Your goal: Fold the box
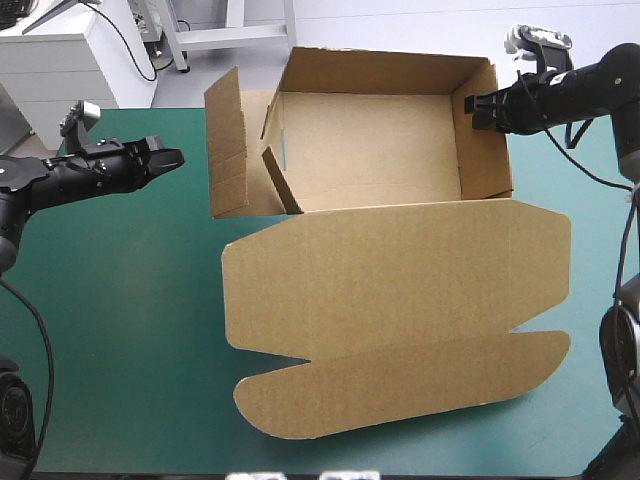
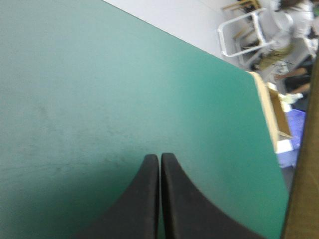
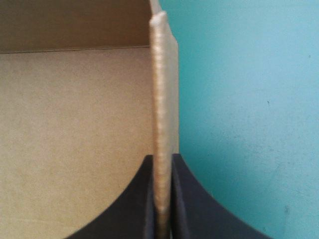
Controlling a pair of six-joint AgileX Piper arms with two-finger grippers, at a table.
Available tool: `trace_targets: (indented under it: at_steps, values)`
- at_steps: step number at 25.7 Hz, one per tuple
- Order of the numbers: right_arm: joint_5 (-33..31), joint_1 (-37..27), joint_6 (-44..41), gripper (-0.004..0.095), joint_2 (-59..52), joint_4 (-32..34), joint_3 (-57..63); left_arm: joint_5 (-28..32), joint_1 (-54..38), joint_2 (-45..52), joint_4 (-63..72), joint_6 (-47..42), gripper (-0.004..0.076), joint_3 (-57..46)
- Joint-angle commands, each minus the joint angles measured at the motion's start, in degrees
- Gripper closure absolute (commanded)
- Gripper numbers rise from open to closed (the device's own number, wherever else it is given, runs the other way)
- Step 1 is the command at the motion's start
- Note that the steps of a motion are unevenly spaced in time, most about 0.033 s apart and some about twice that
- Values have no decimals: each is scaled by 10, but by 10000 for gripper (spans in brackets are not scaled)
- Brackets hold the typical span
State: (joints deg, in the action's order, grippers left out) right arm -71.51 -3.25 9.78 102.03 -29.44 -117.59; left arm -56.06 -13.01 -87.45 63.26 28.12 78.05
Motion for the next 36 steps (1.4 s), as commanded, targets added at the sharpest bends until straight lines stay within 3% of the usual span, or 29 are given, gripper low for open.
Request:
trace_targets:
  at_steps: [1, 6, 9, 13, 22, 36]
  values:
    - [2, -4, 1, 923, -41, -57, -18, -50, 1, 12, 125, 50, 731, 15]
    - [3, 22, 8, 923, -42, -71, -17, -128, 1, 16, 126, 50, 731, 15]
    - [44, 62, -13, 923, -42, -24, -17, -161, 1, 43, 126, 52, 731, 15]
    - [57, 87, -27, 923, -42, 17, -15, -164, 1, 82, 123, 51, 731, 15]
    - [121, 151, -55, 923, -42, 21, -15, -178, 2, 142, 119, 45, 731, 15]
    - [148, 174, -83, 923, -37, 40, -15, -178, 2, 166, 93, 31, 729, 15]
